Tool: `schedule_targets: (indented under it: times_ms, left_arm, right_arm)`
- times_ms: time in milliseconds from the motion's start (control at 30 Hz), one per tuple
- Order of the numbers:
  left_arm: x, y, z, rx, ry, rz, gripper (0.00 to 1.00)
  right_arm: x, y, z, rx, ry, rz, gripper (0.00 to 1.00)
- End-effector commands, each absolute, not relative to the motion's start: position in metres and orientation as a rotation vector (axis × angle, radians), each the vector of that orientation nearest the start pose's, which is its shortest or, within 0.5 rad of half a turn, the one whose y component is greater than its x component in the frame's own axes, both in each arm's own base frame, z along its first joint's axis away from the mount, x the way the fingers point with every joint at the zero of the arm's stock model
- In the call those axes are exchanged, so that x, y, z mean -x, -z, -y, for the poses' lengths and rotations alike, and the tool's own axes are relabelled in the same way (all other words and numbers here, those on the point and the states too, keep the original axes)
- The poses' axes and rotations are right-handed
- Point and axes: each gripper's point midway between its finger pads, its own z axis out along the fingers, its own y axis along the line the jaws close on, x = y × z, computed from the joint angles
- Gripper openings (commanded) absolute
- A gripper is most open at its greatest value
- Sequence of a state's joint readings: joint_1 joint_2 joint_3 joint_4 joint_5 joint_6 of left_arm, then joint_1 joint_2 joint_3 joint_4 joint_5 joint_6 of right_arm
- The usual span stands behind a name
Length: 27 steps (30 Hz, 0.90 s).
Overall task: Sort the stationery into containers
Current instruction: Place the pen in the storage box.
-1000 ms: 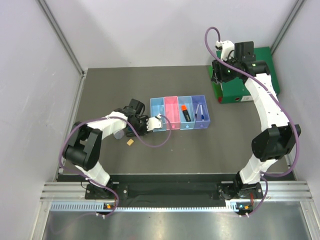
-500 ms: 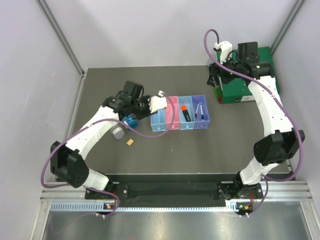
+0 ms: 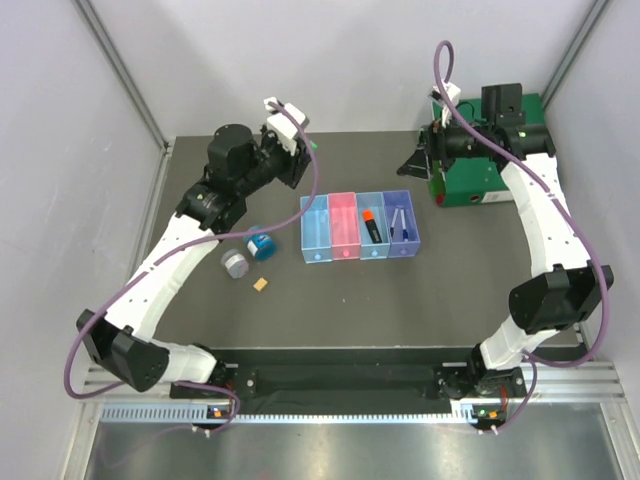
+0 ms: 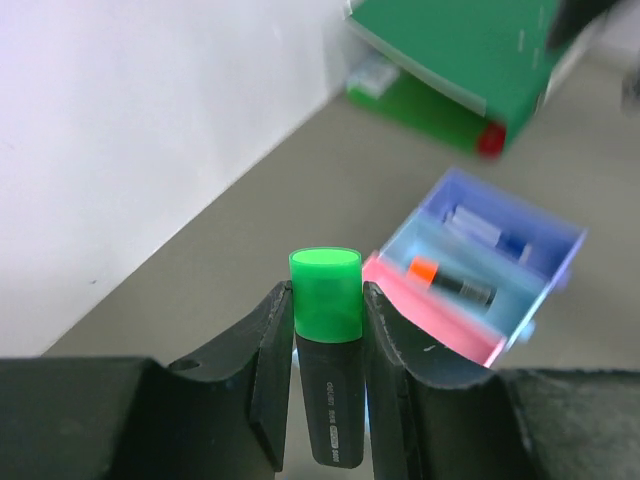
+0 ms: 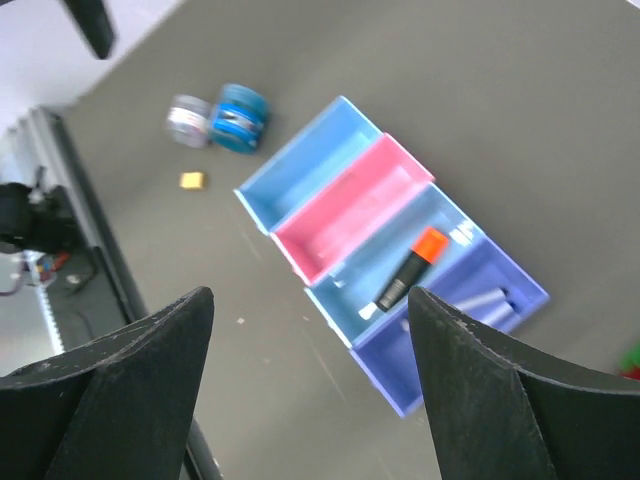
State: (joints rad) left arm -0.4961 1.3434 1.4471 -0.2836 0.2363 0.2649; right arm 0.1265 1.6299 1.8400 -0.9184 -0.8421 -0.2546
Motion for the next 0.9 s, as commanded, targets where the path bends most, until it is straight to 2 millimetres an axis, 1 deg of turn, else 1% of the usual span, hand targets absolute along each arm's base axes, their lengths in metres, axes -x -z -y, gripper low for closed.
schedule_targets:
  times_ms: [0, 33, 67, 100, 133, 167, 200, 233, 267, 300, 333, 367, 400, 433, 467, 533, 567, 667, 800, 867]
  left_arm:
    - [-0.380, -0.455, 0.239, -0.422, 0.575, -1.419, 0.00]
    - [-0.383, -0.465, 0.240, -0.388, 0.595, -1.404, 0.00]
    - [-0.385, -0.469, 0.243, -0.340, 0.644, -1.411, 0.00]
    - [-0.394, -0.463, 0.249, -0.319, 0.664, -1.434, 0.00]
    - [-0.396, -0.473, 0.251, -0.300, 0.688, -1.420, 0.00]
    - [-0.399, -0.473, 0.255, -0.266, 0.728, -1.434, 0.00]
    - [-0.407, -0.466, 0.262, -0.254, 0.741, -1.456, 0.00]
    - [-0.409, -0.479, 0.265, -0.246, 0.755, -1.413, 0.00]
    - [-0.410, -0.482, 0.268, -0.238, 0.770, -1.402, 0.00]
    - [-0.416, -0.477, 0.275, -0.239, 0.785, -1.409, 0.00]
    - [-0.415, -0.484, 0.280, -0.253, 0.809, -1.389, 0.00]
    - [-0.415, -0.486, 0.283, -0.241, 0.837, -1.390, 0.00]
    - [-0.418, -0.479, 0.292, -0.252, 0.860, -1.403, 0.00]
    - [-0.416, -0.484, 0.297, -0.266, 0.884, -1.388, 0.00]
    - [-0.415, -0.481, 0.305, -0.271, 0.911, -1.393, 0.00]
    - [-0.411, -0.481, 0.314, -0.295, 0.947, -1.381, 0.00]
    - [-0.408, -0.482, 0.320, -0.302, 0.966, -1.368, 0.00]
    - [-0.401, -0.484, 0.331, -0.320, 1.006, -1.353, 0.00]
    - [-0.392, -0.488, 0.337, -0.331, 1.037, -1.334, 0.00]
    - [-0.388, -0.491, 0.339, -0.337, 1.047, -1.325, 0.00]
  right_arm:
    - [-0.359, -0.364, -0.190, 0.881, -1.037, -1.799, 0.78]
    - [-0.357, -0.367, -0.191, 0.881, -1.051, -1.784, 0.78]
    - [-0.363, -0.379, -0.194, 0.896, -1.034, -1.708, 0.78]
    - [-0.362, -0.386, -0.197, 0.896, -1.040, -1.672, 0.78]
    - [-0.356, -0.389, -0.199, 0.877, -1.064, -1.662, 0.79]
    - [-0.357, -0.395, -0.201, 0.887, -1.053, -1.619, 0.80]
    - [-0.360, -0.405, -0.207, 0.900, -1.018, -1.562, 0.81]
    - [-0.361, -0.408, -0.208, 0.894, -1.007, -1.551, 0.82]
    - [-0.360, -0.410, -0.214, 0.906, -1.004, -1.536, 0.82]
    - [-0.362, -0.411, -0.217, 0.908, -0.986, -1.526, 0.82]
    - [-0.365, -0.409, -0.220, 0.913, -0.971, -1.523, 0.81]
    - [-0.364, -0.409, -0.226, 0.925, -0.967, -1.518, 0.81]
    - [-0.364, -0.408, -0.230, 0.931, -0.953, -1.513, 0.81]
    - [-0.365, -0.405, -0.233, 0.949, -0.941, -1.506, 0.80]
    - [-0.363, -0.405, -0.240, 0.963, -0.931, -1.497, 0.80]
    - [-0.362, -0.403, -0.248, 0.981, -0.916, -1.490, 0.80]
    - [-0.362, -0.401, -0.255, 0.985, -0.910, -1.491, 0.79]
    - [-0.364, -0.399, -0.267, 0.990, -0.901, -1.482, 0.78]
    - [-0.371, -0.400, -0.278, 0.991, -0.881, -1.470, 0.77]
    - [-0.376, -0.395, -0.281, 0.986, -0.877, -1.481, 0.77]
